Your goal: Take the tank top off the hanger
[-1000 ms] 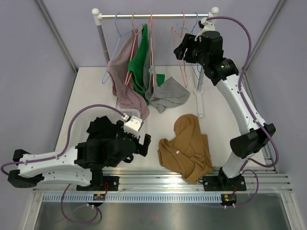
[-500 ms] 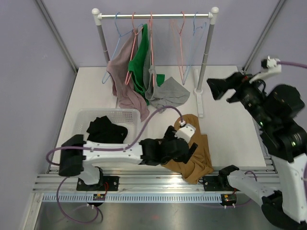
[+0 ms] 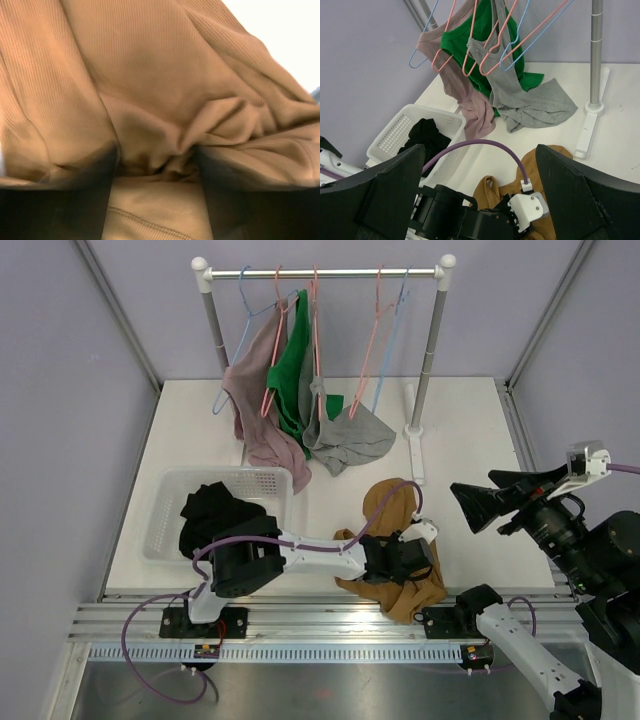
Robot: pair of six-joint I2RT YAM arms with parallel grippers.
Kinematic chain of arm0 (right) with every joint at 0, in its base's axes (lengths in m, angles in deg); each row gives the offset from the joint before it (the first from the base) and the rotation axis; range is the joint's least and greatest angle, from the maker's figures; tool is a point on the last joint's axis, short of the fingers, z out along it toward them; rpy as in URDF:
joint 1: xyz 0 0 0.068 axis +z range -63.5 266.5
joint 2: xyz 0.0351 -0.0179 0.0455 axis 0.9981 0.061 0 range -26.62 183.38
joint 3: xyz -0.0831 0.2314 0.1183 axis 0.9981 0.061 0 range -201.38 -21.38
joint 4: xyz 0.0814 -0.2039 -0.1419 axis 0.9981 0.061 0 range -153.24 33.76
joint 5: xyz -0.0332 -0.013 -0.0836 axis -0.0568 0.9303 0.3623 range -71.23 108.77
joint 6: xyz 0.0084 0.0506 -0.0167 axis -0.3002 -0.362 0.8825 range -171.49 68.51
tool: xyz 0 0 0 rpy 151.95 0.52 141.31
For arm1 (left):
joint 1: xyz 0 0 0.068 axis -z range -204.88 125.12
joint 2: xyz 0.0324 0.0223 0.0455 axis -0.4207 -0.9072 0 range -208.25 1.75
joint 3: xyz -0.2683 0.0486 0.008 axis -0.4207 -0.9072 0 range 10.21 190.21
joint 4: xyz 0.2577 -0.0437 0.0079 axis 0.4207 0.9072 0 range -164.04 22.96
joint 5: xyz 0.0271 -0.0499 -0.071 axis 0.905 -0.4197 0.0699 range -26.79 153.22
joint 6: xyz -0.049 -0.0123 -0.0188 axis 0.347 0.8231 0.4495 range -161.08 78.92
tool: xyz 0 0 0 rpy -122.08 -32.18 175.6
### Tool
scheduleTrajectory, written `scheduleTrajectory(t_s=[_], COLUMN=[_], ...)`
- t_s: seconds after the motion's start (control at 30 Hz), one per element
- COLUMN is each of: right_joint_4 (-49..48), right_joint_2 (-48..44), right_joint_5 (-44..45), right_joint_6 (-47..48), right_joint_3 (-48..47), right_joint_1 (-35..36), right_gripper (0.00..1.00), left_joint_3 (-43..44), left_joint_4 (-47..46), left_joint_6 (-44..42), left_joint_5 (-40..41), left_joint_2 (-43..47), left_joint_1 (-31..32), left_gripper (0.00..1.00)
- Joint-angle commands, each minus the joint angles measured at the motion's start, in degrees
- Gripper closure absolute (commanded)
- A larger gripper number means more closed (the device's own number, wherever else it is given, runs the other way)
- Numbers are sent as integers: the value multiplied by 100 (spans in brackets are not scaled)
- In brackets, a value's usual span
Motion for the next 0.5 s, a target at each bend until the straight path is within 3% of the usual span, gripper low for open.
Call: scheduleTrajectory(t_s=[0.0, 0.07, 0.27, 0.47], right_joint_4=[43, 51, 60, 51], right_joint_2=[-130, -166, -183, -175], right_joint_5=[-285, -286, -233, -215], right_joint_6=[102, 120, 181, 217], right_joint_3=[-49, -49, -58, -67], right_joint_1=[-11, -11, -11, -11], right_gripper=[1, 0, 0, 0], left_joint_3=[11, -85, -613, -255], left_joint_4=[179, 321, 944, 2025], left_joint_6=[76, 217, 384, 139], left_joint_5=[-16, 205, 1417, 2621], left_joint_2=[-66, 162, 2129, 3888], left_joint_1=[-10, -10, -10, -89], left_gripper=[98, 100, 100, 100])
